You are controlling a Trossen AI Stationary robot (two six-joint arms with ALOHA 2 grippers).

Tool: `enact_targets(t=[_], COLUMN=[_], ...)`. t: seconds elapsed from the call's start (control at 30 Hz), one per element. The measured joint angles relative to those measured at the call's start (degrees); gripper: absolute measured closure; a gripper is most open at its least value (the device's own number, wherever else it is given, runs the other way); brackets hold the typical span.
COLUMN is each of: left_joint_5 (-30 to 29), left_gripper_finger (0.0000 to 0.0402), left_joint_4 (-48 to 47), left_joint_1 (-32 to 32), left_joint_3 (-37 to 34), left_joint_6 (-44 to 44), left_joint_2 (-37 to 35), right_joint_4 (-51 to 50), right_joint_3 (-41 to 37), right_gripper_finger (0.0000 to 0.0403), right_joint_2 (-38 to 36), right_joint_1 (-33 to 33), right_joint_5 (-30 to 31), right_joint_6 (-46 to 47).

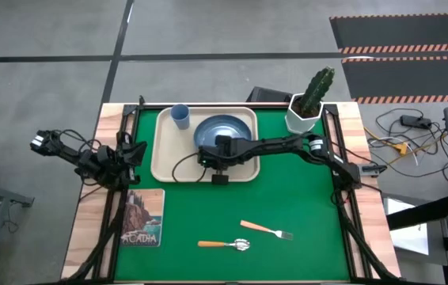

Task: Pick and place plate/cup/fork/spoon on tray
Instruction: Put the dark blue plate on the white tray to the right of the blue cup, then put the orange spoon on the white tray to the left of the dark blue plate

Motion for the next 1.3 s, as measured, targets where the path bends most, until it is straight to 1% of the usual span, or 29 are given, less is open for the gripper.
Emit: enact_targets(t=[0.2, 0.33, 0.53, 0.6, 0.67, 0.87, 1.0, 1.13, 1.3], left_joint_5=[0.0, 0.0, 0.0, 0.0, 0.0, 0.0, 0.0, 0.0, 0.0], left_gripper_finger=[0.0391, 0.0391, 0.0391, 0.0391, 0.0391, 0.0391, 0.0391, 0.0391, 0.0391], left_joint_4=[0.0, 0.0, 0.0, 0.0, 0.0, 0.0, 0.0, 0.0, 0.0], left_joint_1=[0.0, 0.0, 0.0, 0.0, 0.0, 0.0, 0.0, 0.0, 0.0], left_joint_3=[0.0, 0.0, 0.0, 0.0, 0.0, 0.0, 0.0, 0.0, 0.0], left_joint_6=[0.0, 0.0, 0.0, 0.0, 0.0, 0.0, 0.0, 0.0, -0.1], left_joint_2=[0.0, 0.0, 0.0, 0.0, 0.0, 0.0, 0.0, 0.0, 0.0], right_joint_4=[-0.4, 0.2, 0.2, 0.2, 0.2, 0.3, -0.5, -3.3, -4.5], right_joint_3=[0.3, -0.4, -1.7, -1.7, -1.8, -1.8, -1.6, -1.6, -3.5], right_gripper_finger=[0.039, 0.039, 0.0389, 0.0384, 0.0371, 0.0308, 0.0275, 0.0259, 0.0255], right_joint_2=[0.0, 0.0, 0.0, 0.0, 0.0, 0.0, -0.2, -3.0, -8.1], right_joint_1=[-0.4, -0.8, -1.2, -1.3, -1.4, -1.8, -1.8, -0.7, 3.3], right_joint_5=[-0.9, -3.5, -3.5, -4.4, -5.1, -5.0, -5.0, -5.0, -5.0], right_joint_6=[0.2, 0.4, 0.8, 0.8, 1.4, 2.8, 3.2, 4.9, 6.4])
